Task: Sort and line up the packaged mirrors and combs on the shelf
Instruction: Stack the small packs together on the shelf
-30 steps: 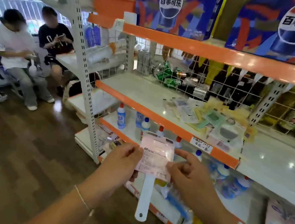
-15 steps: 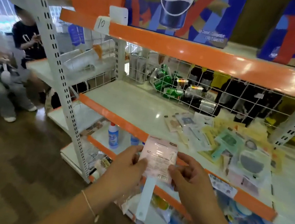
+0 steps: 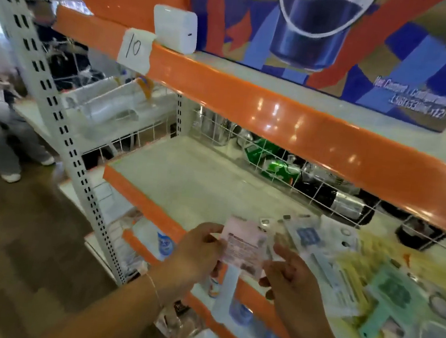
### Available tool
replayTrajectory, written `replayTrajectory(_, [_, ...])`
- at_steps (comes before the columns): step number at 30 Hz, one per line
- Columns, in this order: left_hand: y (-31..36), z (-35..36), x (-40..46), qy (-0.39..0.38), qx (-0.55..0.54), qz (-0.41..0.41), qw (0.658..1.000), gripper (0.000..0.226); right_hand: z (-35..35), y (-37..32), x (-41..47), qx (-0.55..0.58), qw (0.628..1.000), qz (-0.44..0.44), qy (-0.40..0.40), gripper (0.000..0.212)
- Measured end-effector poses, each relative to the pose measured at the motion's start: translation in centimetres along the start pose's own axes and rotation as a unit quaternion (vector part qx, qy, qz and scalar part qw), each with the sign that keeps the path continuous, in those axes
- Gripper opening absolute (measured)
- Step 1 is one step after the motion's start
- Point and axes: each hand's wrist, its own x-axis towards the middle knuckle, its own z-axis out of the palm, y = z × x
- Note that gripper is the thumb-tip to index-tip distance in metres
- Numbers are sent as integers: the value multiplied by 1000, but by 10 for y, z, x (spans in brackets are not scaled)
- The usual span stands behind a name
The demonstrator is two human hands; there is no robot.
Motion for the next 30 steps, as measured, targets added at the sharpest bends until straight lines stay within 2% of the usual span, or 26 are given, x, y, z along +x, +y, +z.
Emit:
replayTrajectory(8, [-11, -43, 103, -50, 41, -41, 997, 20, 58, 12, 57, -93, 994, 43, 47, 16])
replayTrajectory(12, [-17, -74, 154, -73, 127, -15, 989, 24, 101, 5, 80, -120, 989, 45, 70, 18])
replayTrajectory(19, [-3, -124, 219, -64, 239, 40, 968, 27, 153, -11, 106, -224, 964, 23, 138, 24])
replayTrajectory(26, [-1, -153, 244, -38, 427, 137, 893, 30, 178, -1, 114, -282, 937, 25, 207, 26])
replayTrajectory(30, [-6, -161, 238, -24, 552, 160, 818, 36, 184, 1, 114, -306, 925, 5, 223, 28])
